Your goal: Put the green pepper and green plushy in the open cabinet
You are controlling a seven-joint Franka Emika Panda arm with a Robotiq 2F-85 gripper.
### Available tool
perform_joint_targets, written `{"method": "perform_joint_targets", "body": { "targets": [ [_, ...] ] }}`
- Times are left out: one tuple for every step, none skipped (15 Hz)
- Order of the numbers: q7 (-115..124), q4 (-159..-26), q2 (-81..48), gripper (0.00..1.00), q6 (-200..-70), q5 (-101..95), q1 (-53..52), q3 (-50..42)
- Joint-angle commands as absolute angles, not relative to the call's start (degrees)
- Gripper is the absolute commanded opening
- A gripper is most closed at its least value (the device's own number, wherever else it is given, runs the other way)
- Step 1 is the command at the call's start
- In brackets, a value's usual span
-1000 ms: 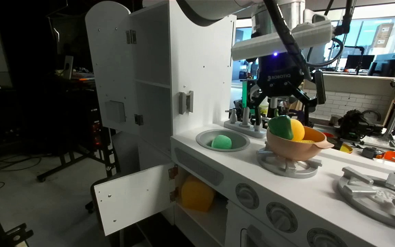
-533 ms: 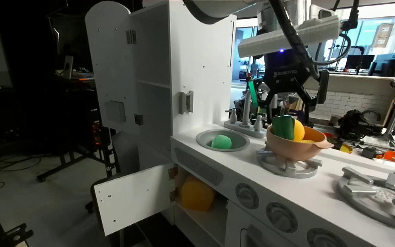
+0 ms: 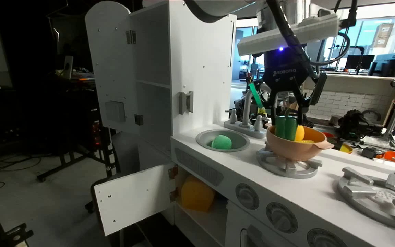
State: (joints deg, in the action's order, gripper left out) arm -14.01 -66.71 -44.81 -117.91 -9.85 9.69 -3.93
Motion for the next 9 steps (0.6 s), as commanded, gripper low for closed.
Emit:
{"method": "perform_joint_targets", "body": {
  "targets": [
    [-14.0, -63.9, -43.8, 0.25, -111.2, -9.1, 9.7, -4.4],
    [-14.9, -64.3, -42.0, 0.25, -109.0, -8.9, 10.1, -4.3],
    [-15.2, -64.8, -40.4, 0.25, -107.8, -8.6, 10.5, -4.3],
    [-15.6, -66.0, -38.2, 0.25, -106.8, -8.4, 10.9, -4.2],
    [-16.0, -66.4, -37.0, 0.25, -106.4, -8.1, 11.4, -4.1],
    [-15.8, -67.4, -35.0, 0.25, -105.9, -8.0, 11.6, -4.2],
    [-16.1, -68.9, -33.0, 0.25, -105.7, -8.3, 12.0, -3.8],
    [-17.5, -71.9, -30.5, 0.25, -105.7, -8.4, 12.2, -3.5],
    [-19.5, -75.5, -27.7, 0.25, -105.3, -8.5, 12.4, -3.2]
  ]
}}
